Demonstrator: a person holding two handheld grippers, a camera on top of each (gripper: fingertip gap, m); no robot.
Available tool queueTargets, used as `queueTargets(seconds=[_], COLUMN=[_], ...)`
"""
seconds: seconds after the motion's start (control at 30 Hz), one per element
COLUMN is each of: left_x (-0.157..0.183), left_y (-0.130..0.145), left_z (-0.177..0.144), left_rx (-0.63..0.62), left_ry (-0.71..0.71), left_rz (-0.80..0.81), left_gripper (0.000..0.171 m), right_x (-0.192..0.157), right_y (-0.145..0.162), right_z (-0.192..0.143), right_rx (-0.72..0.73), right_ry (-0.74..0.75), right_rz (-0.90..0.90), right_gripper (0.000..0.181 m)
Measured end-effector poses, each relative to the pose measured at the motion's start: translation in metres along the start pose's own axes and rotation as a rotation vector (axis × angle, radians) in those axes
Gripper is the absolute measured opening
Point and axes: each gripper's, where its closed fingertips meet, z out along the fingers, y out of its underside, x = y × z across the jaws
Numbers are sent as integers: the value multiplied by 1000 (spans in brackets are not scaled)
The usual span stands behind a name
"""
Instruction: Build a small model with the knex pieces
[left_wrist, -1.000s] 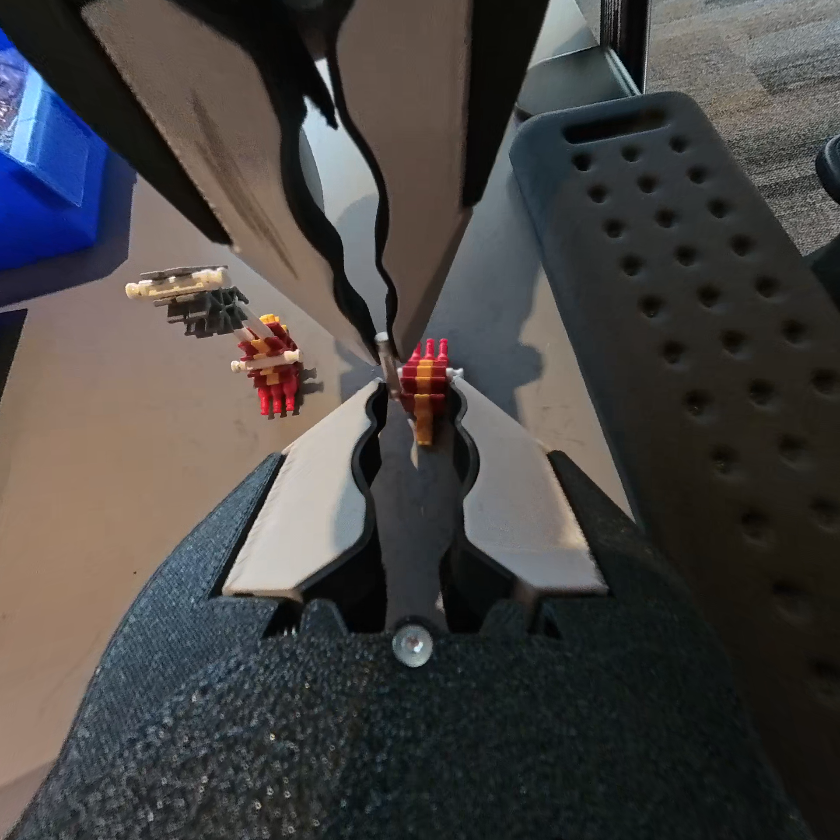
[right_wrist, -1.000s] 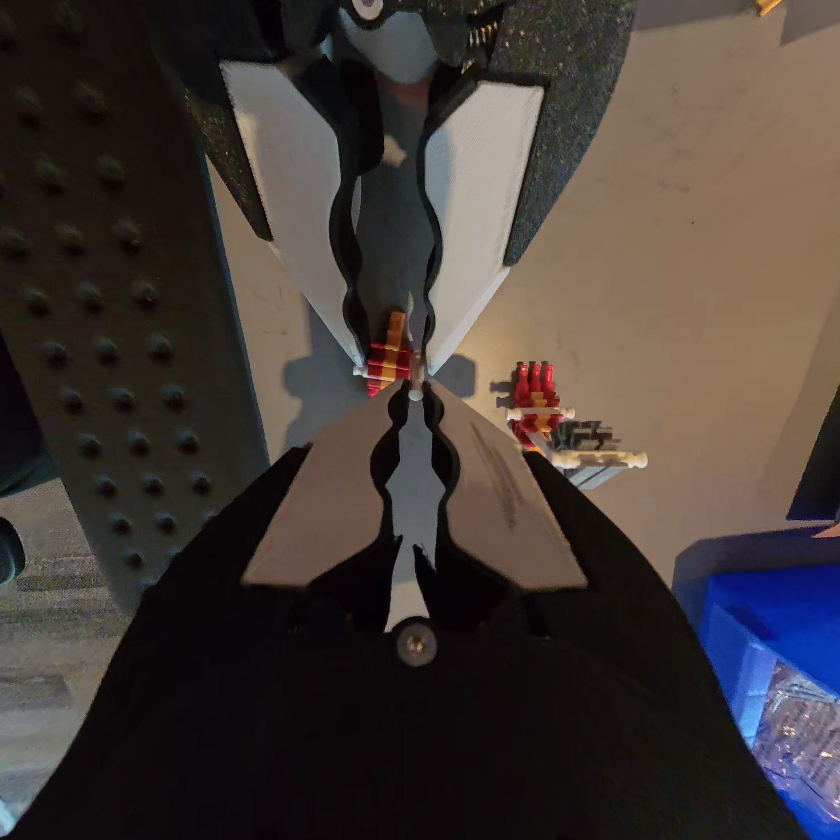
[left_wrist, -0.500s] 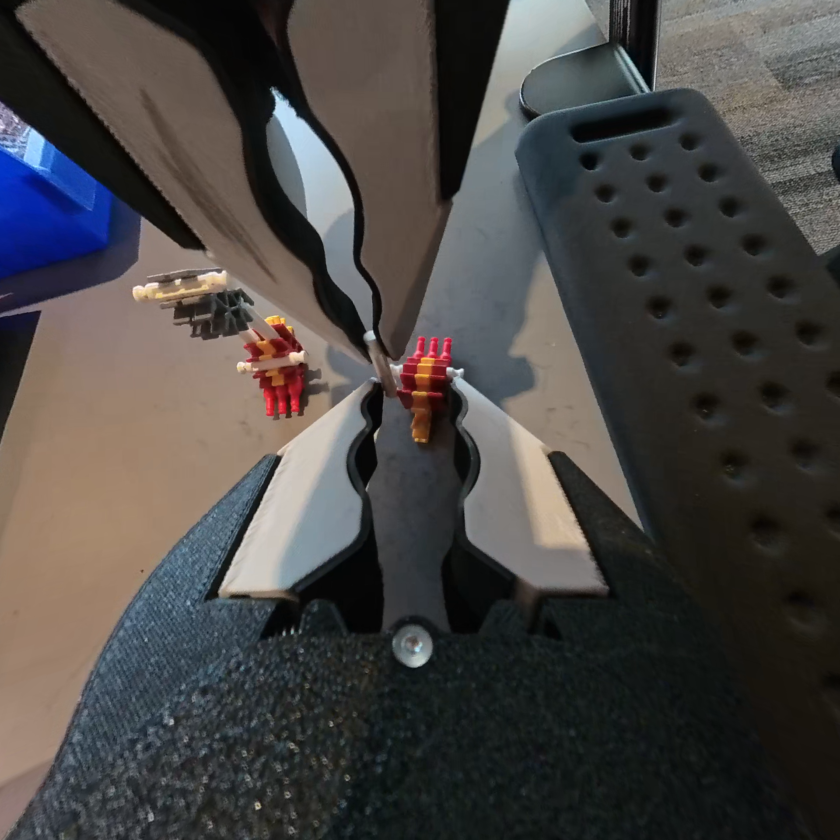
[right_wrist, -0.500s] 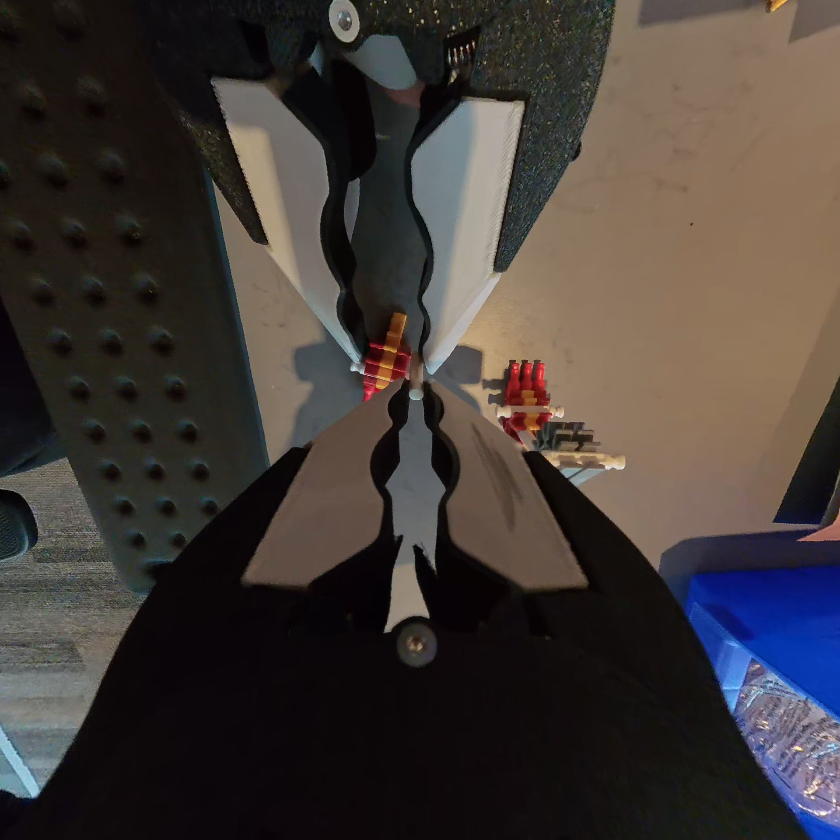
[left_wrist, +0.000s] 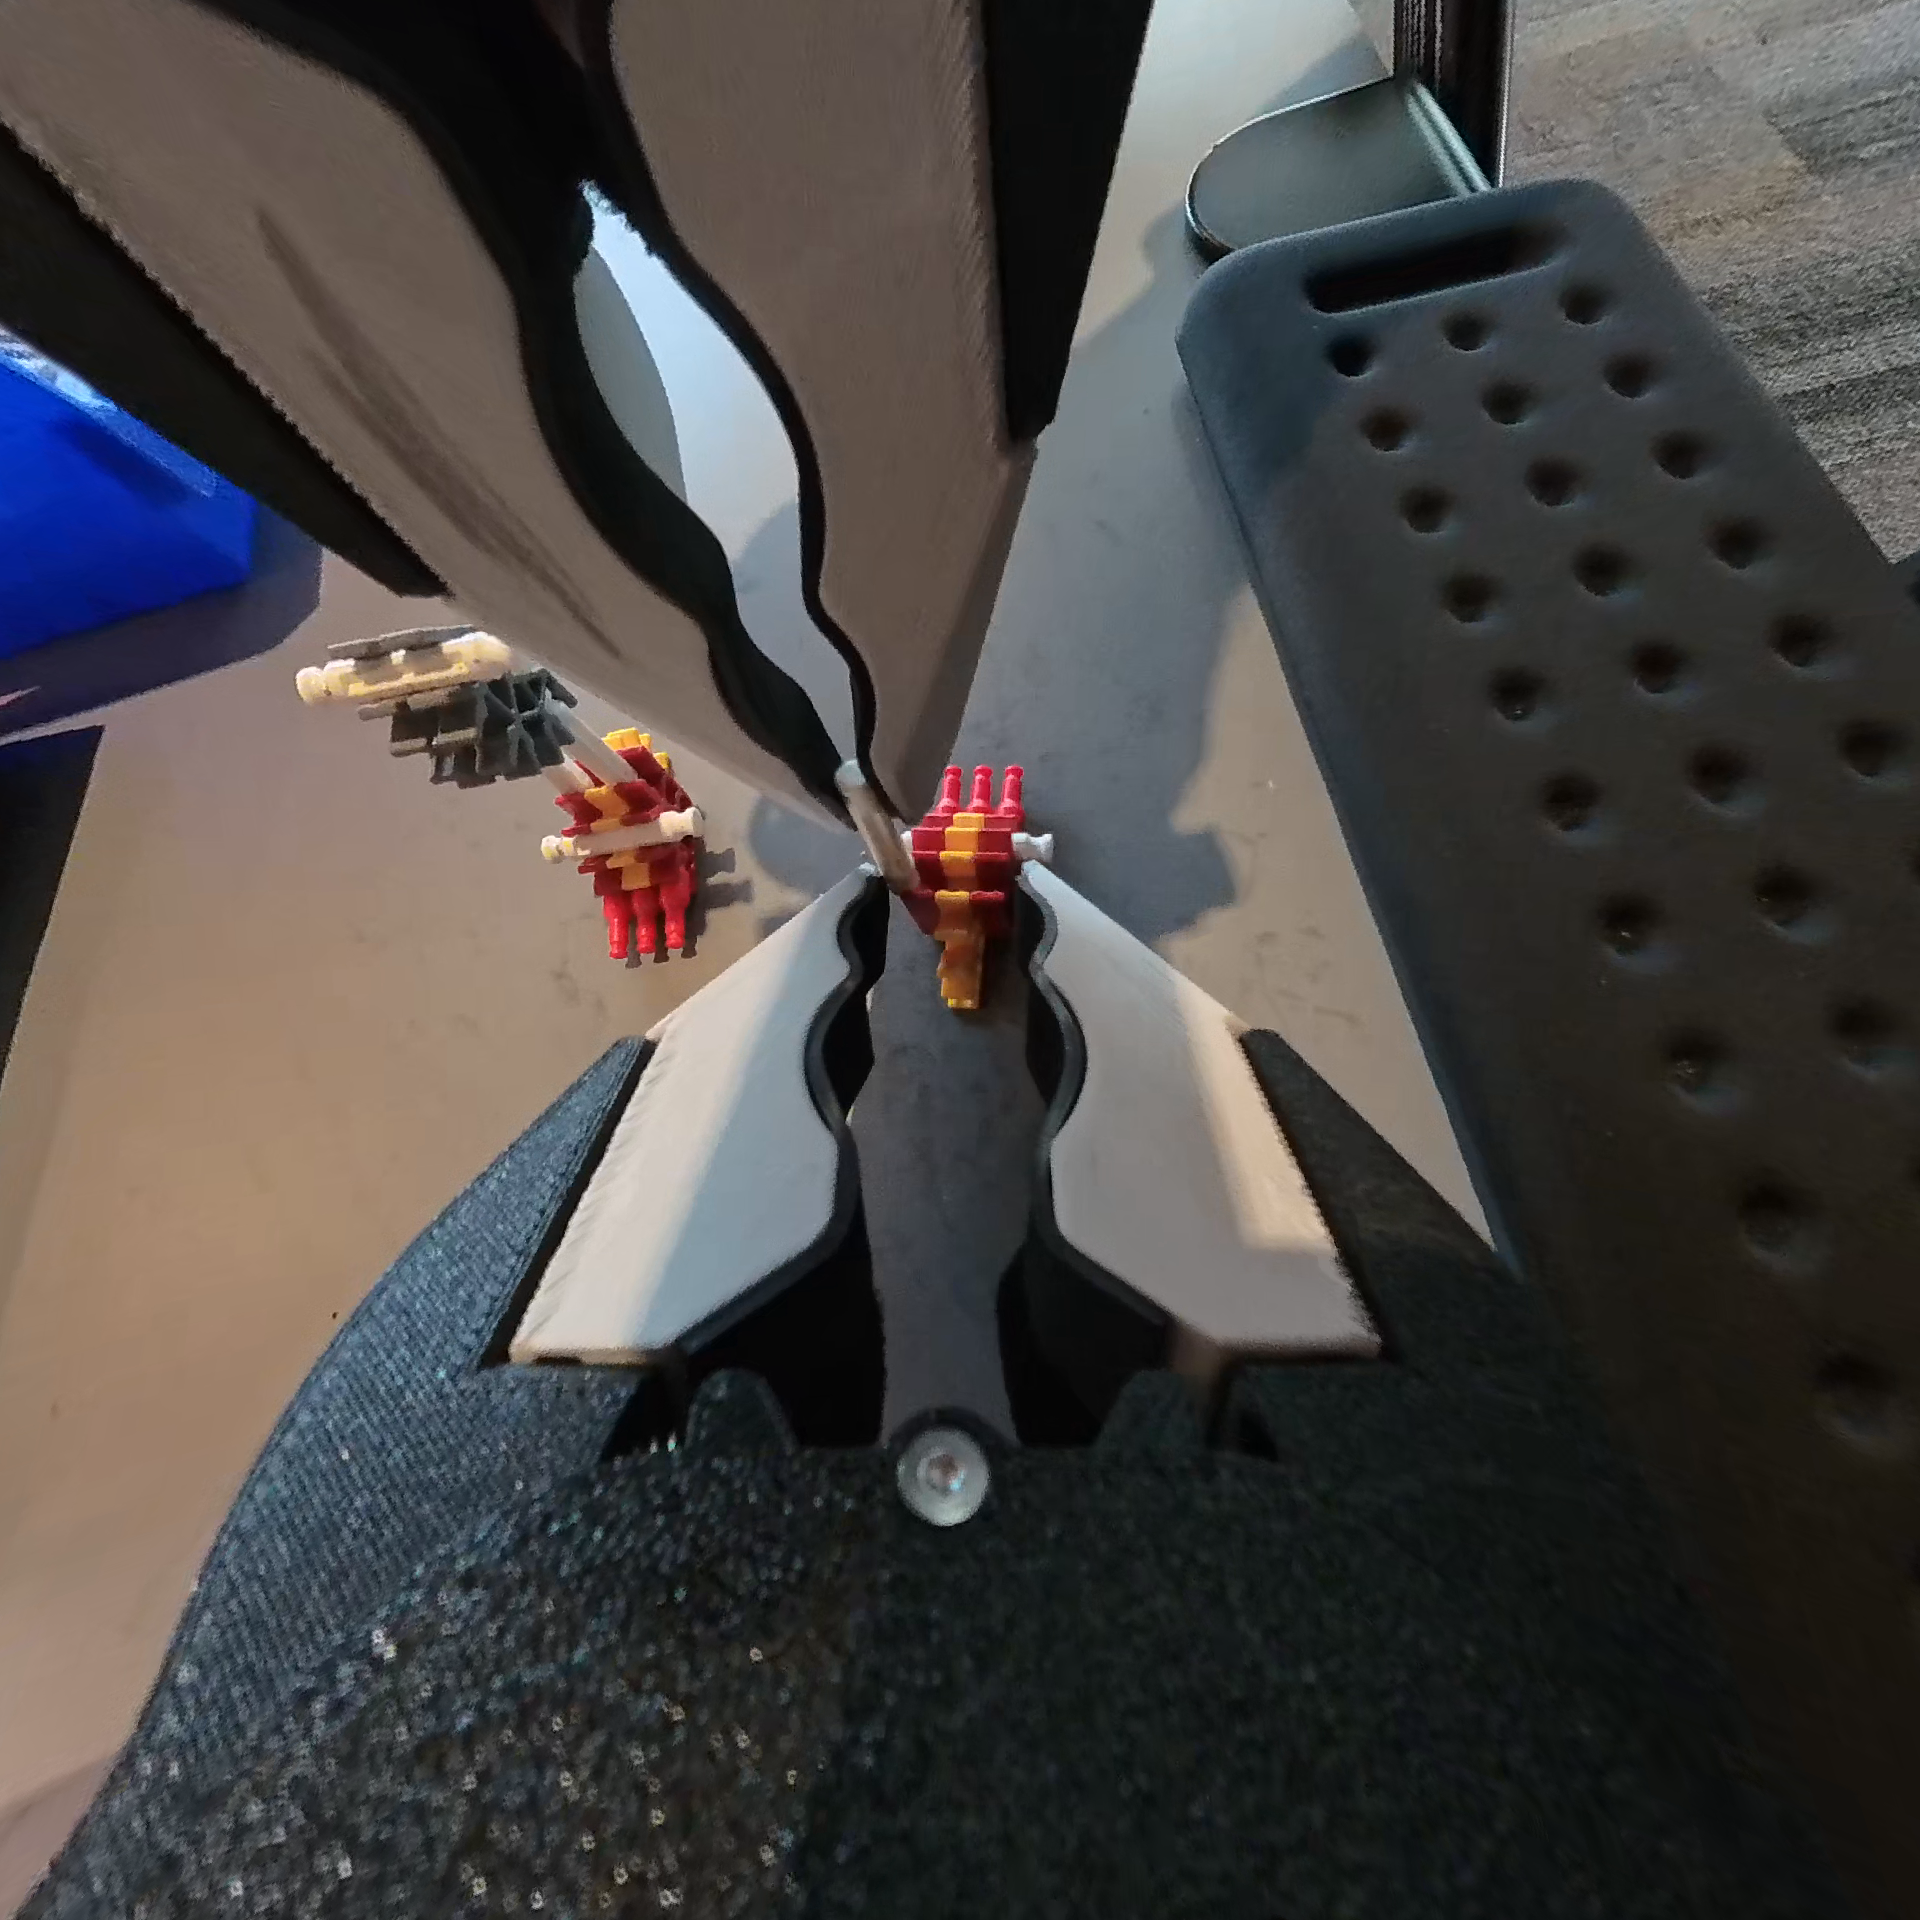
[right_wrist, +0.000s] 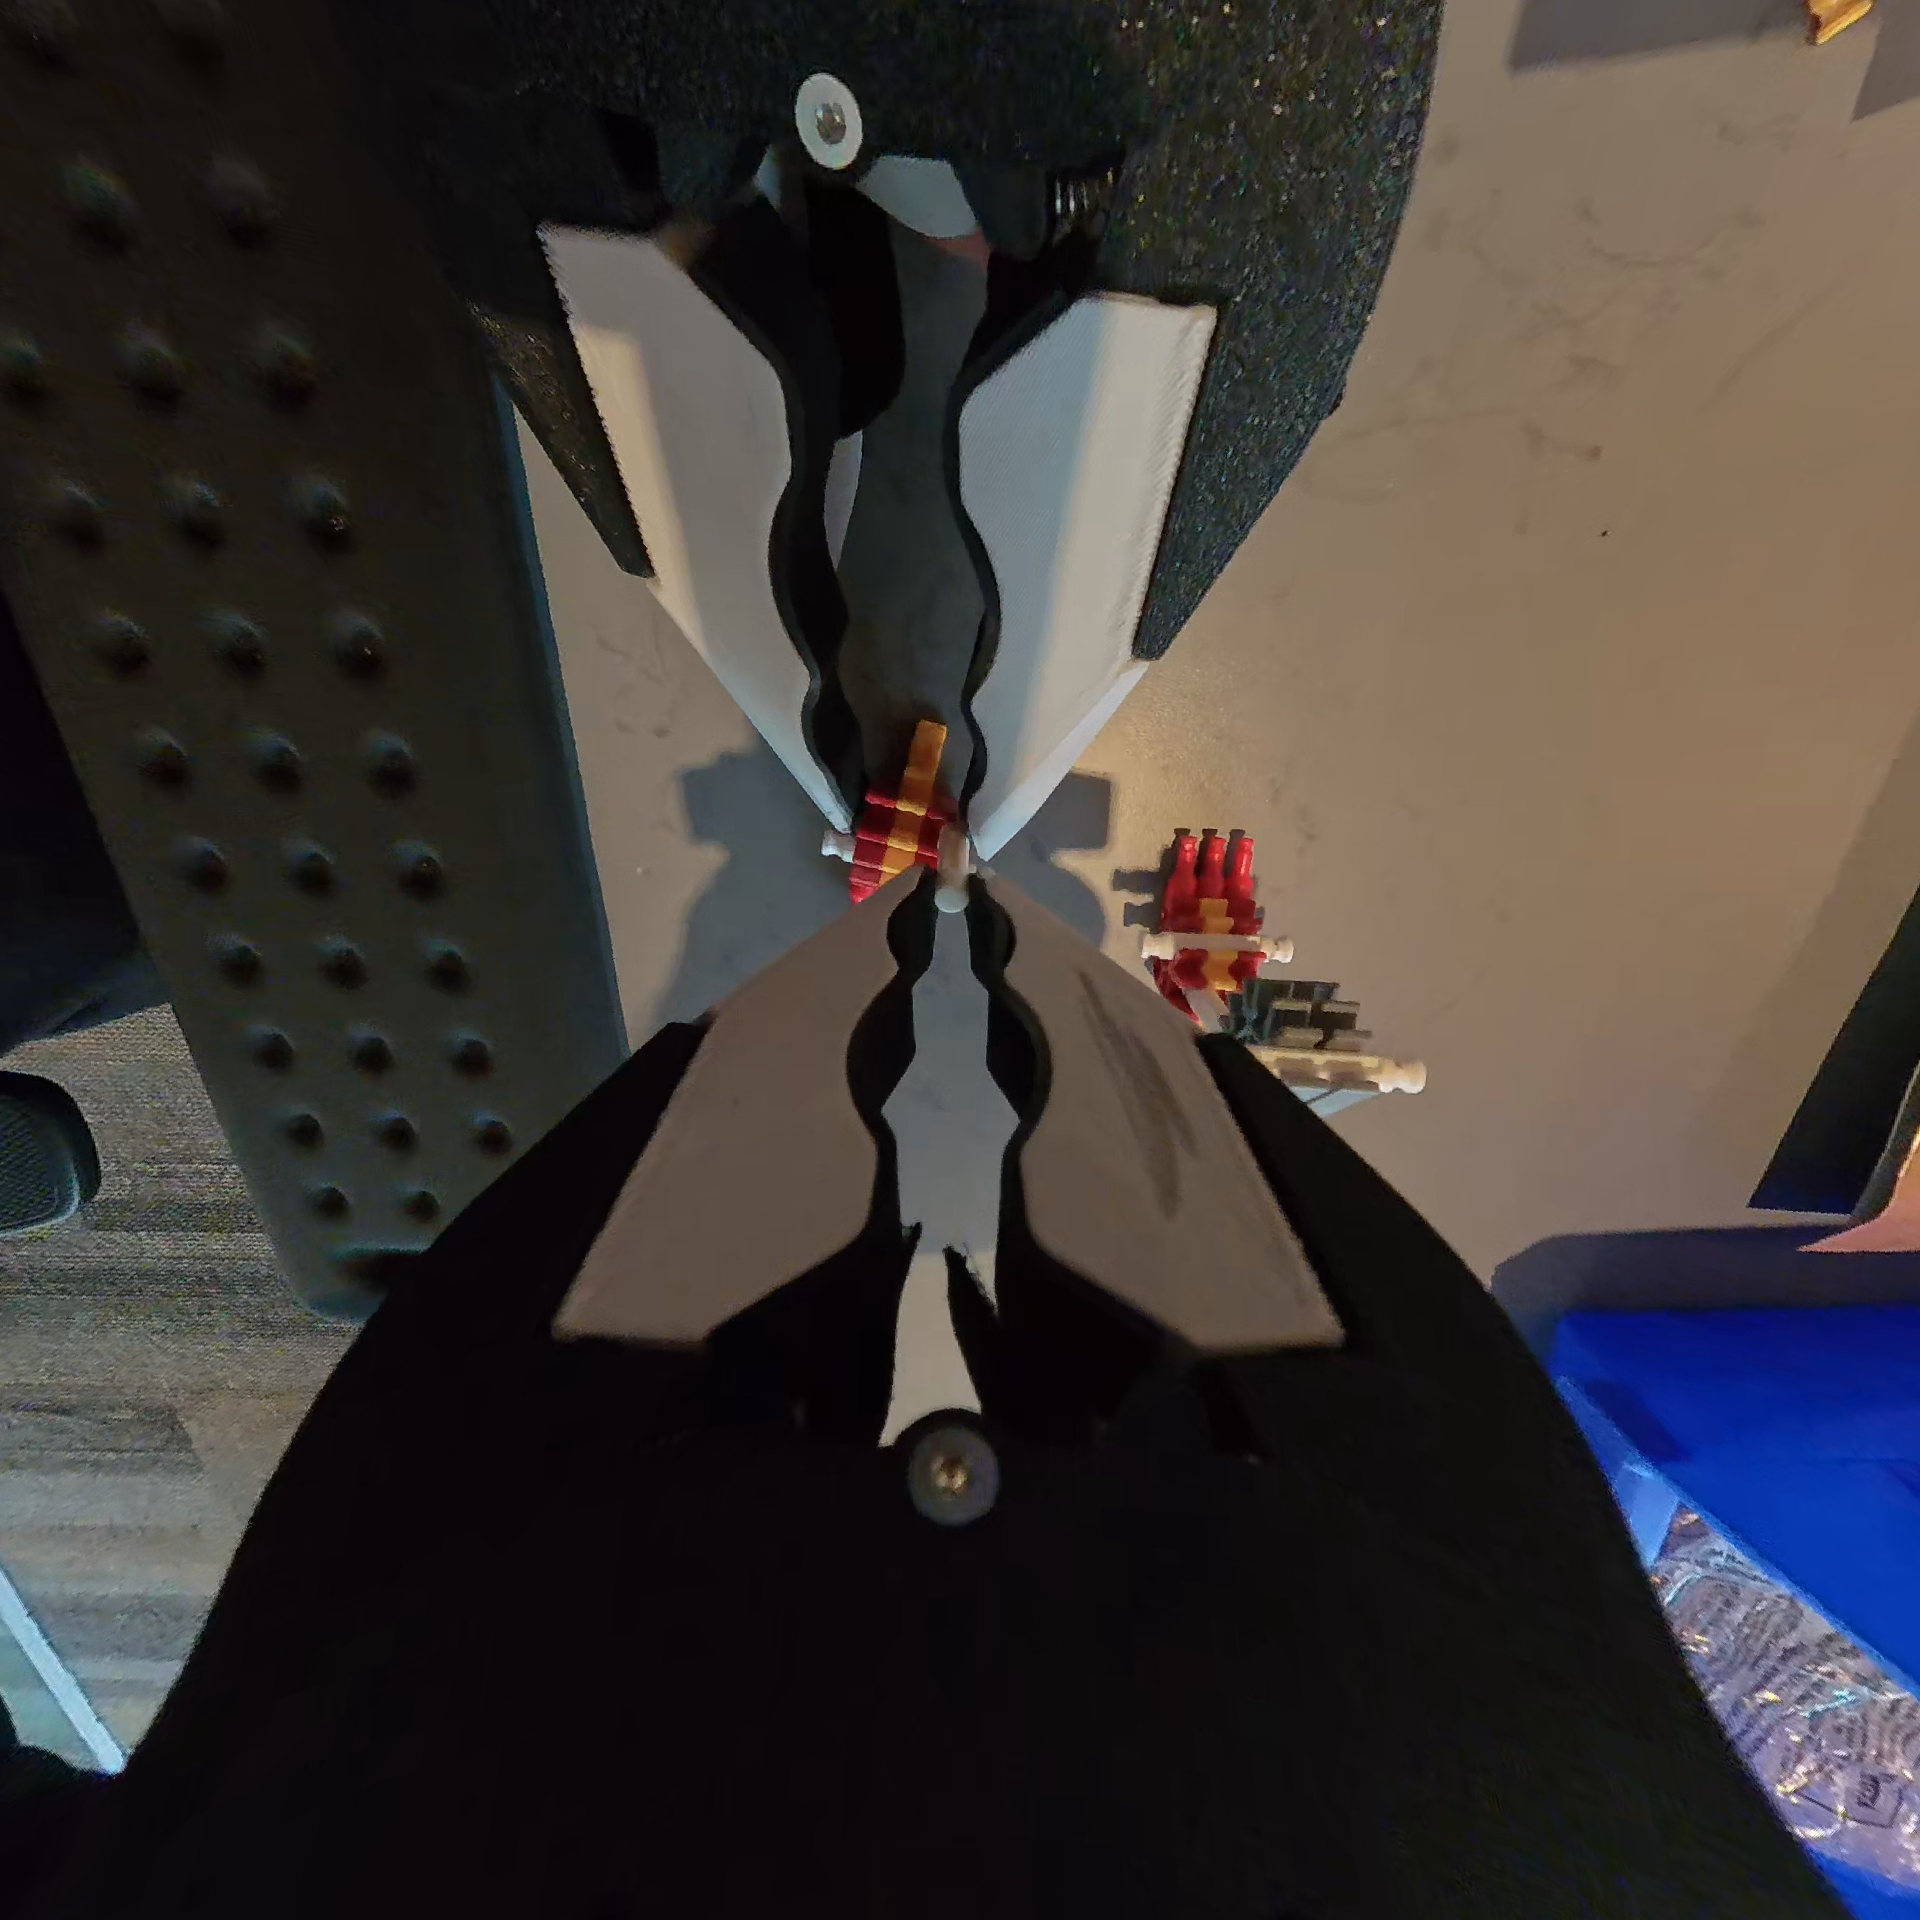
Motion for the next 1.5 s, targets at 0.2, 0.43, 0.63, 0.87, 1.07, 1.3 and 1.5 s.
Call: queueTargets(seconds=[0.2, 0.43, 0.63, 0.87, 1.07, 1.3, 1.5], left_x=[0, 1, 1, 3, 3, 5, 6], left_y=[0, 0, -1, -1, -1, -2, -4], left_z=[1, 1, 1, 2, 3, 4, 6], left_rx=[-1, 0, 0, -5, -6, -5, -7], left_ry=[1, 5, 4, 12, 19, 49, 48], left_rz=[-3, -4, -7, 5, 2, -6, 4], left_gripper=[24, 23, 24, 23, 21, 18, 18], right_x=[-1, -2, -2, -2, -3, -7, -9], right_y=[-2, -5, -5, -1, 0, -1, 1], right_z=[1, 1, 2, 5, 5, 6, 9], right_rx=[20, 82, 170, 305, 310, 369, 450], right_ry=[2, -5, -7, -48, -59, -56, -8], right_rz=[6, 32, 73, 192, 185, 183, 196], right_gripper=[4, 4, 4, 4, 5, 5, 7])
